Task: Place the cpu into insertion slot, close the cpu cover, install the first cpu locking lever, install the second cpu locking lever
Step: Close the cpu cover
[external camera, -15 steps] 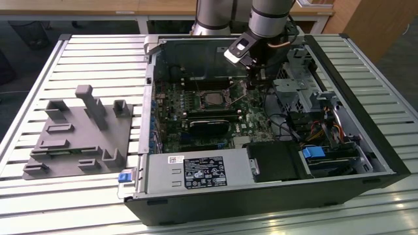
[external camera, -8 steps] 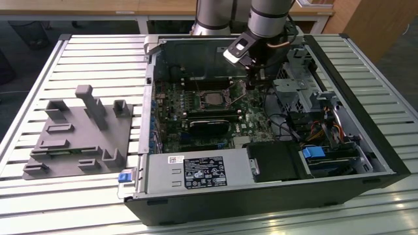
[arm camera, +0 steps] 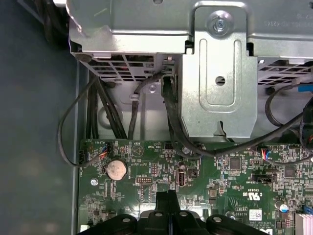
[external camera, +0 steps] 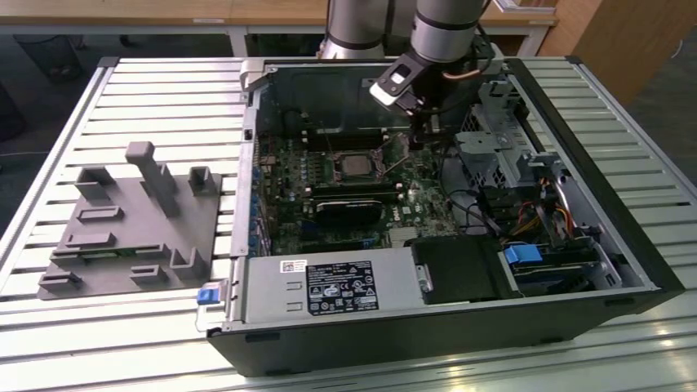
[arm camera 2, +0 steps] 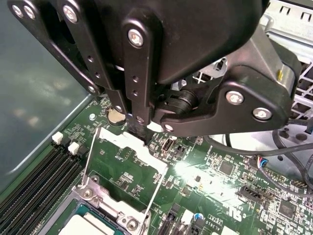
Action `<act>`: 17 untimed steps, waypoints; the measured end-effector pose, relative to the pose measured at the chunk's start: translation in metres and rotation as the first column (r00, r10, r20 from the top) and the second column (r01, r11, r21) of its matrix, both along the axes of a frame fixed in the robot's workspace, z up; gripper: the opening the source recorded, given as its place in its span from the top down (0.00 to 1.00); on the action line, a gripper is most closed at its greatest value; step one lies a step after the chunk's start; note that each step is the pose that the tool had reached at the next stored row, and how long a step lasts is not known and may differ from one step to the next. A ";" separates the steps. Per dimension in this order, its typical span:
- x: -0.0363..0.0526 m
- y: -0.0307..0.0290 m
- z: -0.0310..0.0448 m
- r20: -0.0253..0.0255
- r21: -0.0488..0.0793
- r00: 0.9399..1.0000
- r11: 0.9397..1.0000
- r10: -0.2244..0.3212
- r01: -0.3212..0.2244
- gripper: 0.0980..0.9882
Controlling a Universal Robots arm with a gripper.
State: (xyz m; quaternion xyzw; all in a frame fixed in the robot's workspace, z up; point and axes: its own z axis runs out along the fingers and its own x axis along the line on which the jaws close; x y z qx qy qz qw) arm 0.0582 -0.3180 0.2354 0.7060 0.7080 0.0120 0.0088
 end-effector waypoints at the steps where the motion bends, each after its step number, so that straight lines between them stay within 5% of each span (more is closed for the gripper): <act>1: -0.0005 0.0000 0.0000 0.000 0.000 1.000 1.000 0.000 0.000 0.99; 17: -0.0133 0.0000 0.0011 0.000 0.001 1.000 1.000 0.000 0.000 0.99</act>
